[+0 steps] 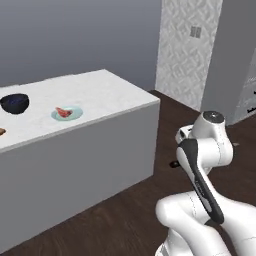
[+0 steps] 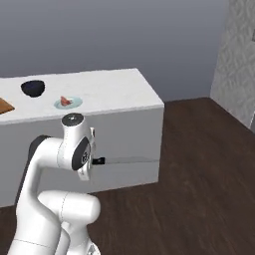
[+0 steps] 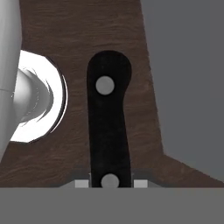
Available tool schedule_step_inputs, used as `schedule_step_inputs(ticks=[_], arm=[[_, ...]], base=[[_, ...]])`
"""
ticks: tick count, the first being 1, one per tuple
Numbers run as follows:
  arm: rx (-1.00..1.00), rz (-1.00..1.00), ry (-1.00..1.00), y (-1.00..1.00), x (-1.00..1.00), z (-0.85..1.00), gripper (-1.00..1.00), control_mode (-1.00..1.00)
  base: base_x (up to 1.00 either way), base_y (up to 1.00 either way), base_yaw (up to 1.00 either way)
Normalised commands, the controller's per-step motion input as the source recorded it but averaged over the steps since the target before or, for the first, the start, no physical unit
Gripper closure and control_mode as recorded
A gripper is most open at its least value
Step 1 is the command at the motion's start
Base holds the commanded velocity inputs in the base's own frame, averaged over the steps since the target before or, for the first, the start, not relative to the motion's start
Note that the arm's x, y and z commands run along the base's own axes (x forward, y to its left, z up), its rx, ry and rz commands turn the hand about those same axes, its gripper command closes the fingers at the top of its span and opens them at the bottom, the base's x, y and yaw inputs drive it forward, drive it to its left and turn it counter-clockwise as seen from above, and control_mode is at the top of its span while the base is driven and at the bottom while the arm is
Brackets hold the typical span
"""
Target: Pick up the knife from the drawer and place it on the cutting board. Then place the meat from the plate to the cutting board.
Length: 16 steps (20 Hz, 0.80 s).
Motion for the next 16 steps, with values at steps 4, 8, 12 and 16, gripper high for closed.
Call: schedule_step_inputs(ticks=[4,8,12,16], arm=[[0.00,0.00,0.00,0.00,0.00,0.00,1.00,1.00],[0.00,0.00,0.00,0.00,0.00,0.00,1.00,1.00],[0.00,0.00,0.00,0.00,0.00,0.00,1.00,1.00],[0.00,0.00,0.00,0.00,0.00,0.00,1.00,1.00]], base=[[0.50,0.98,0.59],[0.65,0.94,0.52],[0.78,0.22,0.55],[0.86,0.03,0.47]])
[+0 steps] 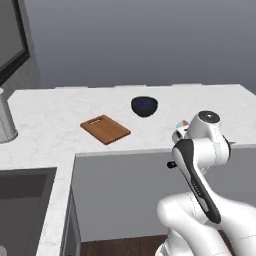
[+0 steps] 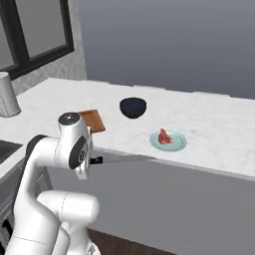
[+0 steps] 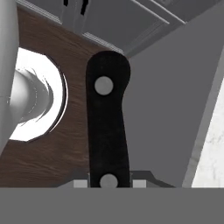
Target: Pick up the knife from the drawer and place it on the cutting board. Then place the meat from the plate to the cutting board.
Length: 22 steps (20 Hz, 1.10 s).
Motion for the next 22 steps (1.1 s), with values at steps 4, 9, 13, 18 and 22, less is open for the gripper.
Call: schedule_step_inputs(ticks=[4,9,13,18,22], arm=[[0.00,0.00,0.00,0.00,0.00,0.00,1.00,1.00],[0.00,0.00,0.00,0.00,0.00,0.00,1.00,1.00],[0.00,0.00,0.00,0.00,0.00,0.00,1.00,1.00],[0.00,0.00,0.00,0.00,0.00,0.00,1.00,1.00],[0.00,0.00,0.00,0.00,0.00,0.00,1.00,1.00]], base=[[0.75,0.21,0.27],[0.48,0.26,0.15],[0.38,0.37,0.06],[0.65,0.17,0.09],[0.75,0.32,0.10]])
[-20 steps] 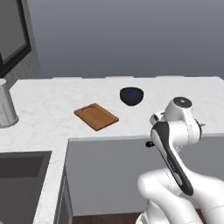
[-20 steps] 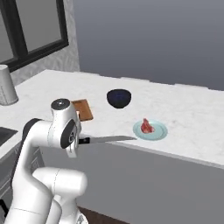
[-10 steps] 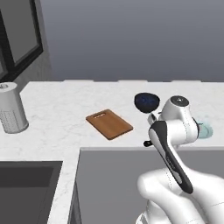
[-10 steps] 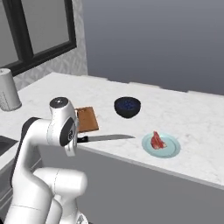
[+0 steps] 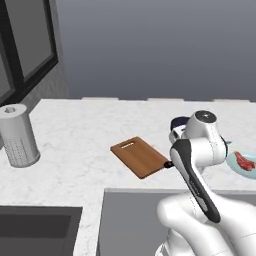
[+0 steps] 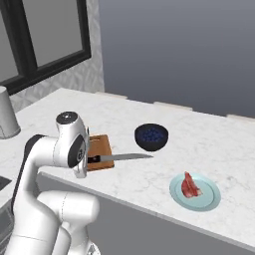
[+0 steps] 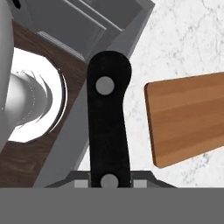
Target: Pick up the knife from the drawer and place it on the cutting board. Then place the meat from the plate to the cutting board.
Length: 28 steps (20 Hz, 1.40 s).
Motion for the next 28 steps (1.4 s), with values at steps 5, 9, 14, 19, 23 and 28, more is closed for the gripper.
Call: schedule_step_inputs(ticks=[5,9,14,19,23,28], arm=[[0.00,0.02,0.00,0.12,0.13,-0.02,1.00,-1.00],[0.03,0.08,-0.01,0.64,0.72,-0.07,1.00,-1.00],[0.07,0.05,-0.01,0.50,0.65,-0.10,1.00,-1.00],[0.00,0.23,0.00,0.20,0.36,-0.03,1.00,-1.00],[-0.08,0.36,0.00,0.07,0.18,-0.01,1.00,-1.00],[-0.12,0.49,0.00,0.00,0.00,-0.03,1.00,-1.00]], base=[[0.45,0.51,0.04],[0.00,0.00,0.00],[0.00,0.00,0.00],[0.00,0.00,0.00],[0.00,0.00,0.00],[0.00,0.00,0.00]])
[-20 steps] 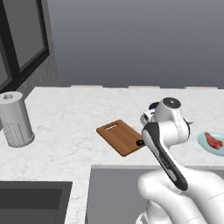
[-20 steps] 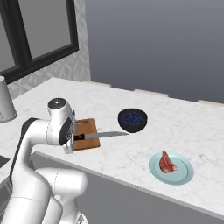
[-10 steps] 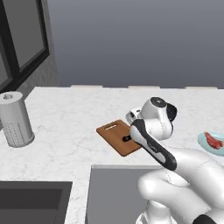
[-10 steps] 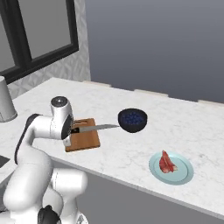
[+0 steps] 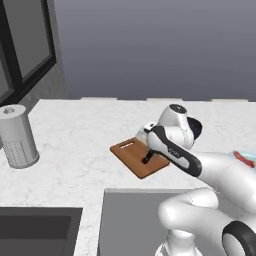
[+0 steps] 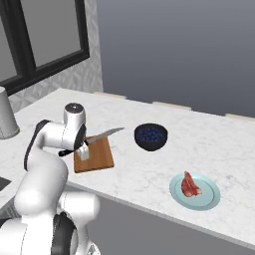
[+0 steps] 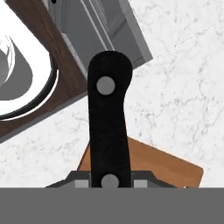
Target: Pick up the knife from the drawer and place it on the cutting board. Then place the meat from the plate to the cutting board.
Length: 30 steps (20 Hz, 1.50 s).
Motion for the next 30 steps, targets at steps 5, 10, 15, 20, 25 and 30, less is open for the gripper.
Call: schedule_step_inputs(ticks=[5,10,15,20,25,30], arm=[[-0.17,0.42,0.00,0.00,0.00,-0.05,1.00,-1.00],[-0.11,0.10,0.00,0.31,0.03,0.00,1.00,-1.00],[-0.02,-0.18,0.04,0.54,0.19,0.00,1.00,-1.00],[0.01,-0.39,0.04,0.14,0.13,-0.04,1.00,-1.00],[-0.06,-0.02,0.04,0.00,0.25,-0.20,1.00,-1.00],[-0.09,0.24,0.00,-0.04,0.23,-0.21,1.00,-1.00]], base=[[0.00,0.00,0.00],[0.00,0.00,0.00],[0.00,0.00,0.00],[0.00,0.00,0.00],[0.00,0.00,0.00],[0.00,0.00,0.00]])
